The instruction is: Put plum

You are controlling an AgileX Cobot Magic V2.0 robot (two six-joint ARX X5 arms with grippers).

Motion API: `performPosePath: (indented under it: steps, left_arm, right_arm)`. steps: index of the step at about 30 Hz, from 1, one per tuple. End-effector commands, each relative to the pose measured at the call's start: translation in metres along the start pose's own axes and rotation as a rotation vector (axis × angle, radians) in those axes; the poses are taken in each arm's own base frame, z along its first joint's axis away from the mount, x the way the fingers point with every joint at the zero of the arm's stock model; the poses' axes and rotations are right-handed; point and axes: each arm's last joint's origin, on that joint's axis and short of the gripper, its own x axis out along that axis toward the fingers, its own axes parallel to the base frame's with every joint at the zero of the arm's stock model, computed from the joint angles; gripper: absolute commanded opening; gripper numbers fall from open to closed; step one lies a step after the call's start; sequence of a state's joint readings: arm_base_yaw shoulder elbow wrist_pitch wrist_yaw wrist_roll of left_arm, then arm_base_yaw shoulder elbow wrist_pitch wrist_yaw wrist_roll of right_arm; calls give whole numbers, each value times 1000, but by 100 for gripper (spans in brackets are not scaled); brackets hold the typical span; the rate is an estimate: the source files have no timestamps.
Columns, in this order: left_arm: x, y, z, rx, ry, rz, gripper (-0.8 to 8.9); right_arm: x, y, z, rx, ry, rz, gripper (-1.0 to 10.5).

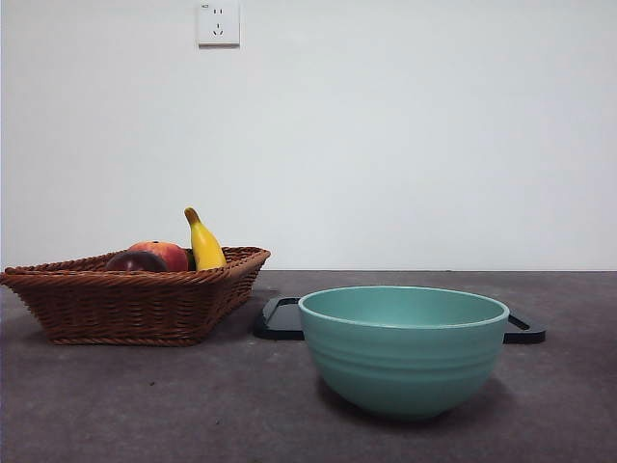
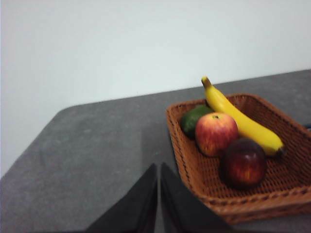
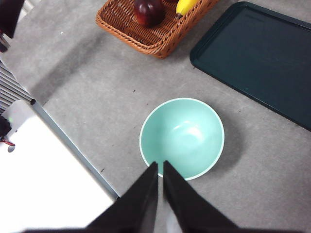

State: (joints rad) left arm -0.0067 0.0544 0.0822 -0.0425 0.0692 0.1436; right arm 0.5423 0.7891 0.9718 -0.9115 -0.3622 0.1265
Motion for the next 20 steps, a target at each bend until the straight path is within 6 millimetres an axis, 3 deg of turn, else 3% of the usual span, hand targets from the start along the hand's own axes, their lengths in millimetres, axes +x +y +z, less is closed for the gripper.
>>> performPosePath:
  steps: [1,13,20]
  left_arm:
    - [1,-1,-8,-10,8,5,9]
    - [0,-4,-33,-62,160,-13,9]
    - [0,-5,-34,-78,163,-12,9]
  right_arm:
    - [-2,2,4,-25,-15,4,8]
    - [-2,2,4,-26,-16,4,8]
    - [-2,2,5,-28,-22,5,8]
